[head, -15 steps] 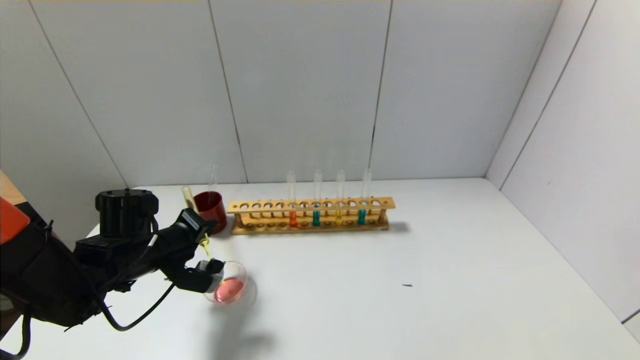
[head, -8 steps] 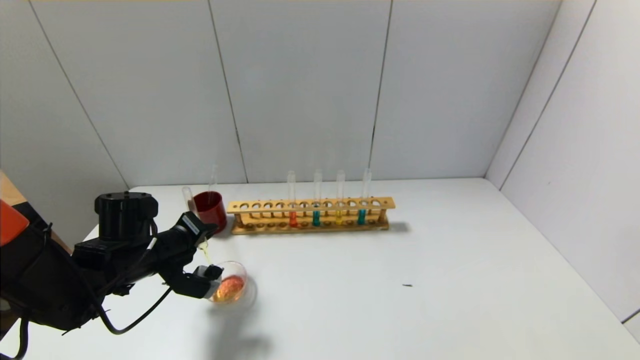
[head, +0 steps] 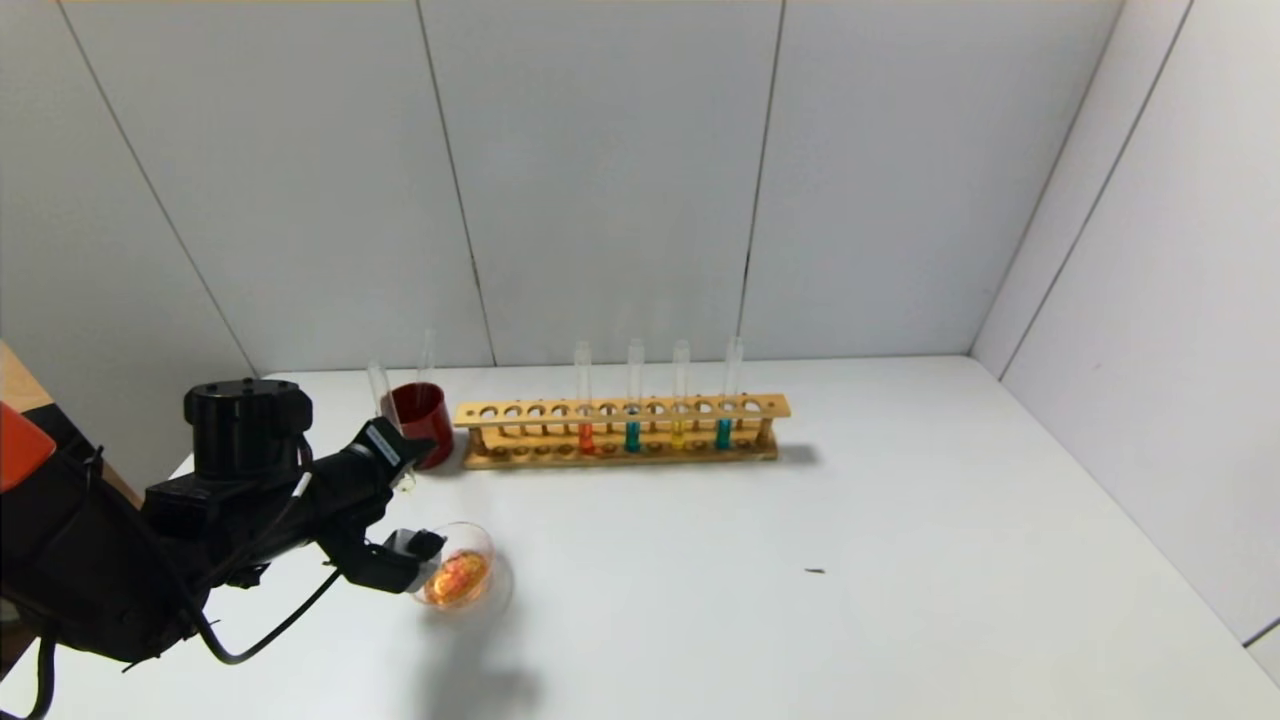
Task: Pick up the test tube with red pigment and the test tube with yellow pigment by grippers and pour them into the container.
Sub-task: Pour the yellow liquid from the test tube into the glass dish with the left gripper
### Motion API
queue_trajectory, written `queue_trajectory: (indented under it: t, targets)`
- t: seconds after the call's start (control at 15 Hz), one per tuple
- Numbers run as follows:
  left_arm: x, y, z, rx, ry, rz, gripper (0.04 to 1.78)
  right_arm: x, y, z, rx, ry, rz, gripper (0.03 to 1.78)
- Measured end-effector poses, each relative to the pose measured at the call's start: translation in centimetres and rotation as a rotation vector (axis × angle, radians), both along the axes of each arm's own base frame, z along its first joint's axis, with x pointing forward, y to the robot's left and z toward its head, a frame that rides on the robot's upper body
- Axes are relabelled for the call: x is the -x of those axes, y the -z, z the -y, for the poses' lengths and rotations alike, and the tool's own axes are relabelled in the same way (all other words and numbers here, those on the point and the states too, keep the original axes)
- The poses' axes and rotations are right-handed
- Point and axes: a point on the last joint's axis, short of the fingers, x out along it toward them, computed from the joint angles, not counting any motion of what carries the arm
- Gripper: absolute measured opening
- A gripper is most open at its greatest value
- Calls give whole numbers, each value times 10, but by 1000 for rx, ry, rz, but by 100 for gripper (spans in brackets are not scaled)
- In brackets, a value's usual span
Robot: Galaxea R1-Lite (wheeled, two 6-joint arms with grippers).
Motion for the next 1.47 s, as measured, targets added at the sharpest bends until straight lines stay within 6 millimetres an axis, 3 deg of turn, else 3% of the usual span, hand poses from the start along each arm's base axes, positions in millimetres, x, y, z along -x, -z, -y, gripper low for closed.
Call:
queue_trajectory:
  t: [0.73,1.47]
  targets:
    - [8,-12,5,10,25,40,36,0,0,0,0,0,0,175]
    - [15,-39,4,31,21,144,36,0,0,0,0,0,0,175]
